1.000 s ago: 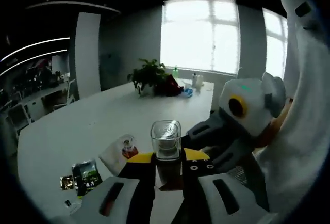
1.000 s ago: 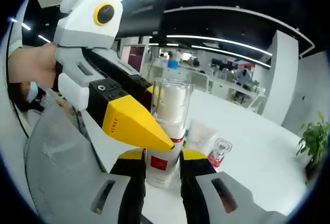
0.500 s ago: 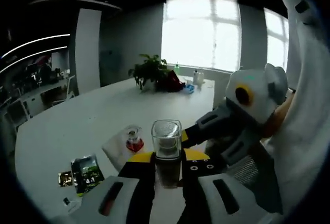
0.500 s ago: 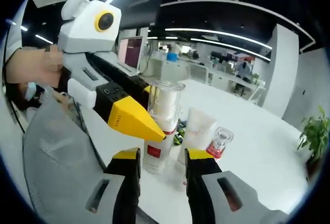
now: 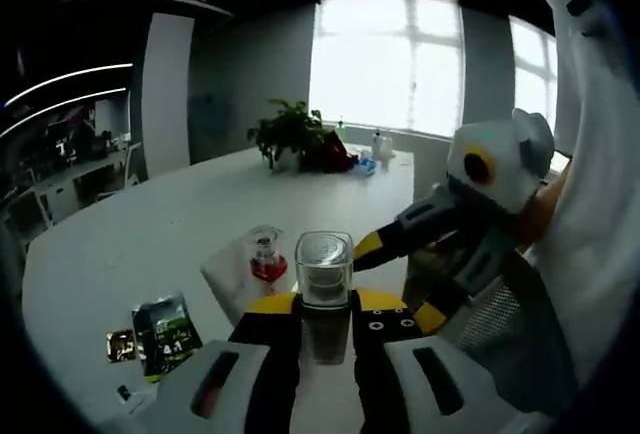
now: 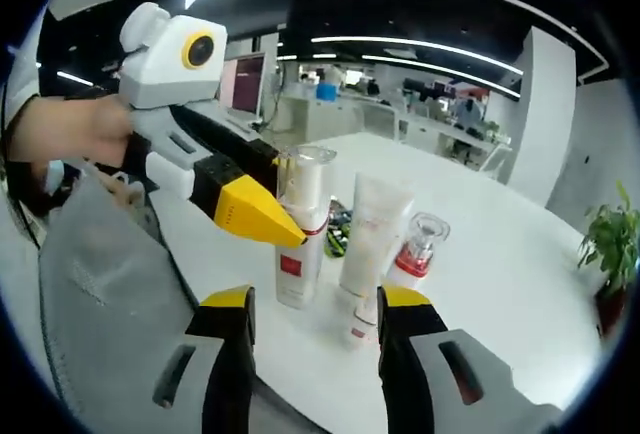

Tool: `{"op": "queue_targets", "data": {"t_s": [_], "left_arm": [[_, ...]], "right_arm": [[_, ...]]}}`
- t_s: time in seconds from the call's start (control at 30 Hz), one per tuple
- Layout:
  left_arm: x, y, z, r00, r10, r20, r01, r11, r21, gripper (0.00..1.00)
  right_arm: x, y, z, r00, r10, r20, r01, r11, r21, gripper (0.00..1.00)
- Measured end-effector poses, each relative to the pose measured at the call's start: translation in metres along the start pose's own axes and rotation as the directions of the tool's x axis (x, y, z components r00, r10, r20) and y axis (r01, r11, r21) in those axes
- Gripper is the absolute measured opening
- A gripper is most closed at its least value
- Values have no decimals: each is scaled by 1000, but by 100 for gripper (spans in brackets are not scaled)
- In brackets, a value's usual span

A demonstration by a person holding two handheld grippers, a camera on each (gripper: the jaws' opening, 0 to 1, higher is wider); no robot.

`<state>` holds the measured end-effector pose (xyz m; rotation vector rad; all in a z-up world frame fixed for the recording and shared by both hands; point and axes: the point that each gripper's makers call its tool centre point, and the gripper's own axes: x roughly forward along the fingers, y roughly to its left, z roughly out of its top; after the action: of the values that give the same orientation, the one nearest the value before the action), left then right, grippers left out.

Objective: Arrange the skincare products in the storage area until every visible bottle or jar stands upright without overlapping.

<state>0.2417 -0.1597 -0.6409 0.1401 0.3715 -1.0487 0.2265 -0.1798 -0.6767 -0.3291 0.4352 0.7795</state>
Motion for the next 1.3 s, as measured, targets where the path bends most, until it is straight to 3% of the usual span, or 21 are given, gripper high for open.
{"op": "queue_targets", "data": {"t_s": [0.47, 0.9, 1.3], "left_arm": [[23, 16, -33, 1000, -31, 1, 31, 1000, 6, 15], [41, 25, -58, 997, -81, -7, 81, 995, 50, 15], [56, 30, -72, 994, -110, -15, 110, 991, 74, 15]], "right_arm": [[-4, -16, -18, 998, -25, -58, 28, 999, 44, 68], [-10, -30, -23, 999, -20, -32, 24, 991, 133, 89], [-11, -30, -26, 999, -20, -37, 26, 985, 173, 99]]}}
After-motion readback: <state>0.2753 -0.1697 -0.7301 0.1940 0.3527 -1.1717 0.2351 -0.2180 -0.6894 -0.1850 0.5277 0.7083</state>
